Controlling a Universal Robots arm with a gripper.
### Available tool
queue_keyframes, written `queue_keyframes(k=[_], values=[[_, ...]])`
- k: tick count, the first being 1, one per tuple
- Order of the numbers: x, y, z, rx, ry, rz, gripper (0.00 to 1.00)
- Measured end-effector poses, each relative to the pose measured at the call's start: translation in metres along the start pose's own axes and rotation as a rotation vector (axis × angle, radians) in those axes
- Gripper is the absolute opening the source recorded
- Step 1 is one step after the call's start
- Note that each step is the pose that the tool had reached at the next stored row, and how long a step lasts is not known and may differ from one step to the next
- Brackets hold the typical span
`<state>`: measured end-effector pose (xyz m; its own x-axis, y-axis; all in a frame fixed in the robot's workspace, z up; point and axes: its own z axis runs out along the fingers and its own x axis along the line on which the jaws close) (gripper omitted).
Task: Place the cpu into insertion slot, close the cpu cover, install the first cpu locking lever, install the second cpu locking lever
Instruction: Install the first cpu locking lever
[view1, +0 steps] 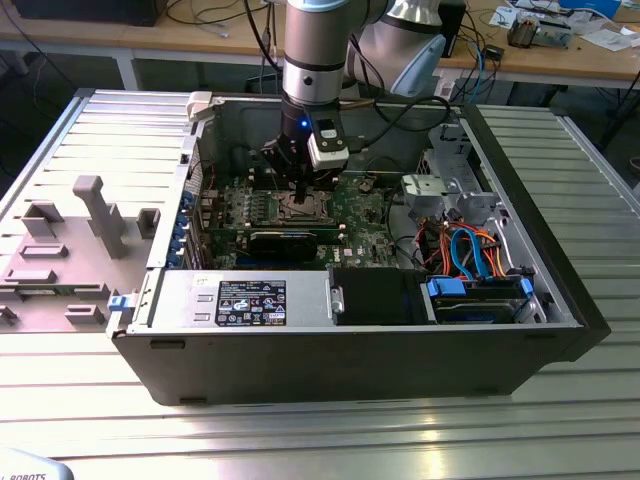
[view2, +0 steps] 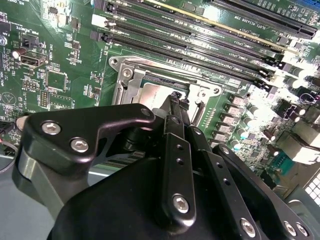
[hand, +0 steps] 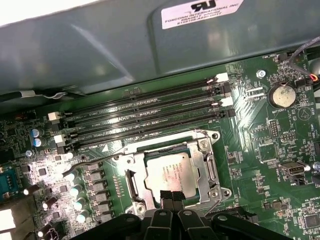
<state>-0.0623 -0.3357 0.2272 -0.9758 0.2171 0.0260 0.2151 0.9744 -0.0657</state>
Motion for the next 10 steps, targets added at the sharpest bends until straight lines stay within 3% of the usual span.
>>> queue_keyframes(k=[10], values=[[0.0000,0.0000,0.0001,0.0003,-0.0008,-0.012,0.11]])
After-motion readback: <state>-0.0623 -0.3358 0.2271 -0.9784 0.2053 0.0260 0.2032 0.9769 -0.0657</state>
